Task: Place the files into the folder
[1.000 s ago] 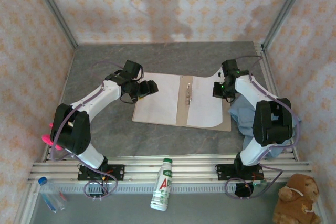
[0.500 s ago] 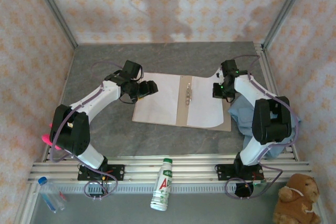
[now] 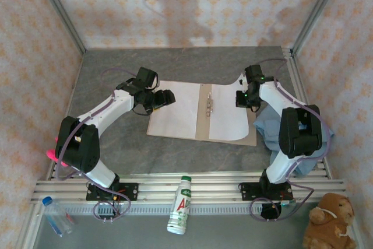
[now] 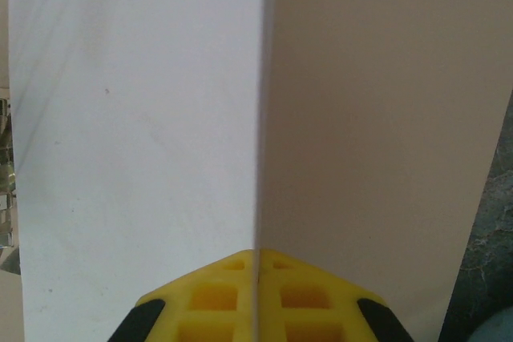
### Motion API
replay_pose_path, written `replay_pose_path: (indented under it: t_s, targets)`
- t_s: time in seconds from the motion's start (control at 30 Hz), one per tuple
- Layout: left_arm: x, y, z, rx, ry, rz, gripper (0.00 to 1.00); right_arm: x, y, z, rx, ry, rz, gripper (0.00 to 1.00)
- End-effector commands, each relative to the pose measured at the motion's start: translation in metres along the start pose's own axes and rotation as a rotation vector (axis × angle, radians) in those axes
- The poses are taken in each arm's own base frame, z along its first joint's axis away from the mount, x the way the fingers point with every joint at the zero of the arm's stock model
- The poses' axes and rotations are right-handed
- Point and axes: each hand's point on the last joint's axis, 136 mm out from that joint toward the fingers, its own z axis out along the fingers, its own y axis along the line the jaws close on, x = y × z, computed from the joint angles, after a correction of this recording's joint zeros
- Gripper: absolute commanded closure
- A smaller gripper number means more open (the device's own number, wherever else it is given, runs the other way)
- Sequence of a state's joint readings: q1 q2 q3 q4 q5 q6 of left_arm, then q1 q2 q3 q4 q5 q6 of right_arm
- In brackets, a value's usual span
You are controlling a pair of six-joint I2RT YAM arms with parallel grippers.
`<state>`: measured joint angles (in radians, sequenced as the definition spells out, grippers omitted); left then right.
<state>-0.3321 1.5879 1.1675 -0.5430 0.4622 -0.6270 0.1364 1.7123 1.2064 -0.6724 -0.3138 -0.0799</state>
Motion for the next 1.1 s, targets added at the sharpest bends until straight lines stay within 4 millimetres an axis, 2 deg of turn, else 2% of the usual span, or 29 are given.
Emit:
replay_pose_path:
  t_s: [0.0, 0.67, 1.07]
  targets:
    - [0.003, 0.006, -0.006, -0.024, -0.005, 0.013, 0.24, -0.006, -0.002, -0.005, 0.006, -0.004, 0.021, 1.00]
    - [0.002, 0.002, -0.008, -0.021, -0.004, 0.019, 0.24, 0.001, -0.007, 0.002, 0.029, 0.029, 0.029, 1.00]
    - [0.001, 0.001, -0.009, -0.019, -0.003, 0.021, 0.24, 0.006, -0.010, -0.005, 0.048, 0.027, 0.016, 1.00]
